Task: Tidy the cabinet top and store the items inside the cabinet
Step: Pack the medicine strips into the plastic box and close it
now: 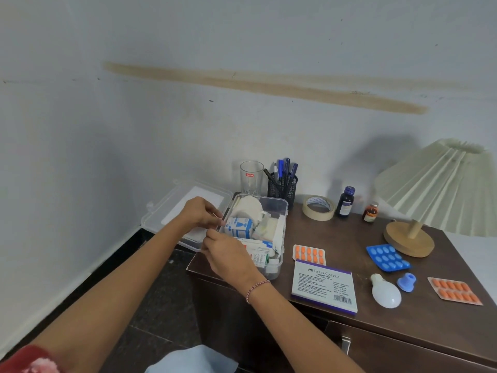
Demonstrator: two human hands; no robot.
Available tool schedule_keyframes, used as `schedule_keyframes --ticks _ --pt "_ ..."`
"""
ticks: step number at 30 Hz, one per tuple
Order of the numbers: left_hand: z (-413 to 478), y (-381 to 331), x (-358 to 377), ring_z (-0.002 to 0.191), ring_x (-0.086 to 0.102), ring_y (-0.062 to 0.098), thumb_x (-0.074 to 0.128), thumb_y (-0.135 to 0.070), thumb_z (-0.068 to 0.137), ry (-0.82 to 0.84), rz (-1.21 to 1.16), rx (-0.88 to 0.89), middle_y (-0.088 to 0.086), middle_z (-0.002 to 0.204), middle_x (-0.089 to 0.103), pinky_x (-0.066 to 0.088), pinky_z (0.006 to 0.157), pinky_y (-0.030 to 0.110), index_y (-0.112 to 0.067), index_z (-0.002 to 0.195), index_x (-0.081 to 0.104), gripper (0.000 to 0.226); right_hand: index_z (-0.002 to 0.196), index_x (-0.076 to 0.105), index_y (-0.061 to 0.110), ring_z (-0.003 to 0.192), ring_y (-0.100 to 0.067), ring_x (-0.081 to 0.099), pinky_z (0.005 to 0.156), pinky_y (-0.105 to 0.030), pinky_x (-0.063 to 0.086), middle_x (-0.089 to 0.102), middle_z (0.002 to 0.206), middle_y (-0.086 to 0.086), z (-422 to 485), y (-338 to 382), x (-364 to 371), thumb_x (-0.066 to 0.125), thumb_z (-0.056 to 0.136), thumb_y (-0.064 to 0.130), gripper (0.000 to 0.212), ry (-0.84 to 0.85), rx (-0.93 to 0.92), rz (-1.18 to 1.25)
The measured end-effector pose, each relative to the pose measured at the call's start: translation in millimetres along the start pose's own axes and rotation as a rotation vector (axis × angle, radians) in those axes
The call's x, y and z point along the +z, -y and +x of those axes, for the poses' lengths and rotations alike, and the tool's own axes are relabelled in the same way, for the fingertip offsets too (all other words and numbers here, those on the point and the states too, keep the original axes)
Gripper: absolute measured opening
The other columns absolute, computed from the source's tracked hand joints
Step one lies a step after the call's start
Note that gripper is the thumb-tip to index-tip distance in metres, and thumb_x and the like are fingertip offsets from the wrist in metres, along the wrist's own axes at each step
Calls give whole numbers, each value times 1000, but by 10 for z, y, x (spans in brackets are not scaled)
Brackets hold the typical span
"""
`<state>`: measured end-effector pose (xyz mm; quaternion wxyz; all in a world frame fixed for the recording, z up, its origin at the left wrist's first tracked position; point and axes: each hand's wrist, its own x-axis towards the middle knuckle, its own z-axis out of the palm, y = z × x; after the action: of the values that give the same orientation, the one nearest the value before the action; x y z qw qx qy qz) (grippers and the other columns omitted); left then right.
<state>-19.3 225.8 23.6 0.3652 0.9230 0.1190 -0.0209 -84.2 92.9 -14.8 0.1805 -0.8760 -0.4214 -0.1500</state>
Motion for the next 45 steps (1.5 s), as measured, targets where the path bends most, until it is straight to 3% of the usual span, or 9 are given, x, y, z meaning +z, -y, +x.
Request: schedule_keyframes --ticks 4,8,18,21,25,35,40,43,45 --pt "-30 31 13 68 67 10 84 -21 67 13 -93 -21 -4 72 68 49 54 14 -22 76 70 17 111 61 5 91 -26 62 80 -37 55 59 110 -10 -4 -34 -20 55 92 10 21 15 -10 9" --pt "-47 61 39 64 65 8 84 -13 66 13 -235 -58 0 72 68 47 43 10 -18 76 71 16 113 62 7 96 -23 62 85 -34 53 57 115 -8 -14 -76 -19 57 91 10 23 49 -12 20" --pt "-58 54 84 65 67 10 76 -3 75 37 -316 -121 4 76 68 53 48 15 -4 87 71 13 112 68 13 110 -20 58 98 -29 45 60 122 -3 -53 -130 -110 55 93 17 24 -32 190 270" --pt "-90 43 101 53 67 12 74 7 73 31 -394 -99 10 70 67 53 46 14 7 94 70 21 111 70 12 99 -19 62 92 -26 49 64 110 -5 -47 -270 -268 54 94 16 23 -137 303 297" --pt "-143 -41 167 65 64 14 74 4 75 29 -383 -110 9 75 67 56 53 17 4 91 71 17 111 70 12 99 -13 62 88 -17 46 65 112 -3 -120 -551 -468 54 95 16 23 -254 436 261" --pt "-211 -199 329 66 61 11 74 -3 77 -56 -268 -89 2 77 64 49 48 13 -1 93 73 16 115 68 7 103 -19 63 93 -28 50 66 116 -7 -342 -871 -732 52 95 10 26 -223 569 188" --pt "-239 -210 396 68 62 14 76 -5 76 -129 -181 -83 11 90 70 55 64 24 -3 93 73 17 114 69 8 102 -21 63 93 -28 50 66 116 -8 -470 -1008 -884 54 94 10 25 -248 601 182" --pt "-282 -308 475 88 67 24 71 -8 80 -284 -22 -18 12 102 72 54 86 34 -6 103 72 24 113 69 9 100 -20 64 92 -28 50 68 113 -9 -557 -1122 -995 55 93 11 25 -302 650 198" --pt "-346 -484 565 96 66 25 66 -11 83 -393 10 61 11 107 71 50 90 33 -8 108 71 25 114 69 10 97 -19 65 89 -23 49 70 111 -9 -611 -1218 -1051 55 94 12 25 -317 694 204"
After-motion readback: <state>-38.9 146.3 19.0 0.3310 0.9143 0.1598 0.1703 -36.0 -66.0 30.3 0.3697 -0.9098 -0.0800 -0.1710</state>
